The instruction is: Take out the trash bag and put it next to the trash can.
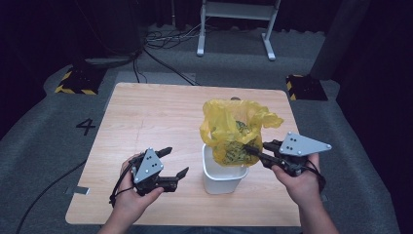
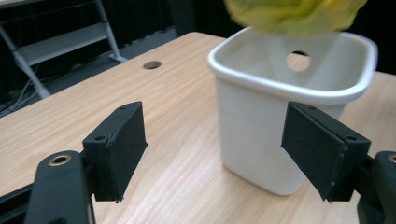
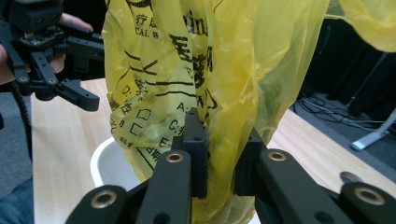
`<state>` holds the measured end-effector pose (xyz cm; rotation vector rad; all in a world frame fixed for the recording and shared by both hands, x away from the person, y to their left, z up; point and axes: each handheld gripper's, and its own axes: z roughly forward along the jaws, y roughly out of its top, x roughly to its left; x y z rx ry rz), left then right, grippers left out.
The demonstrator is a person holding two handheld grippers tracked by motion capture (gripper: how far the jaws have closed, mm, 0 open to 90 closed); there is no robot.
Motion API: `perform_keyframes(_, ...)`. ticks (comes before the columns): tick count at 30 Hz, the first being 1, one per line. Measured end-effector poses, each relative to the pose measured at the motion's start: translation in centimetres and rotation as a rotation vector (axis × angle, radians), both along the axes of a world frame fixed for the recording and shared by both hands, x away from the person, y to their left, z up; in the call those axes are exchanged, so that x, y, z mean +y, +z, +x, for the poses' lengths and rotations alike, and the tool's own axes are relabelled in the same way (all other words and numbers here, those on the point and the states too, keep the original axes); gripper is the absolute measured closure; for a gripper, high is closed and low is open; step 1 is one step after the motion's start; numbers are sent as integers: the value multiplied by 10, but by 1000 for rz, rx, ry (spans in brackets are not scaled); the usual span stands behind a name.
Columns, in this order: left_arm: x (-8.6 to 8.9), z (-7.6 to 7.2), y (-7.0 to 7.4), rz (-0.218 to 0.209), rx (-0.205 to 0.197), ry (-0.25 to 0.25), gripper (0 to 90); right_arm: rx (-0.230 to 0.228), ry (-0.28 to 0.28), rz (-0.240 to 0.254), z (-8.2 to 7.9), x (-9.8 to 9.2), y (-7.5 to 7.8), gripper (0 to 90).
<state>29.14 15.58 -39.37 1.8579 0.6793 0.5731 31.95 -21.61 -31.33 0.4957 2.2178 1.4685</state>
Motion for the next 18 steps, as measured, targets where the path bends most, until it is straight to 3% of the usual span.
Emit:
perform_keyframes(3,3,5,-10,25,11,44,230,-7,-20,-12,2,-7,6,799)
perform_keyframes(6,7,9,-19,41,44,56,232,-14,-50,-17,5,-16,10,800)
perform_keyframes(10,17,11,-26,68,59,87,232,-20,-91,-17,7,-31,12,800)
perform_keyframes(18,39,12,-40,68,94,154,233,-15,-193,-11,13,-65,7,800)
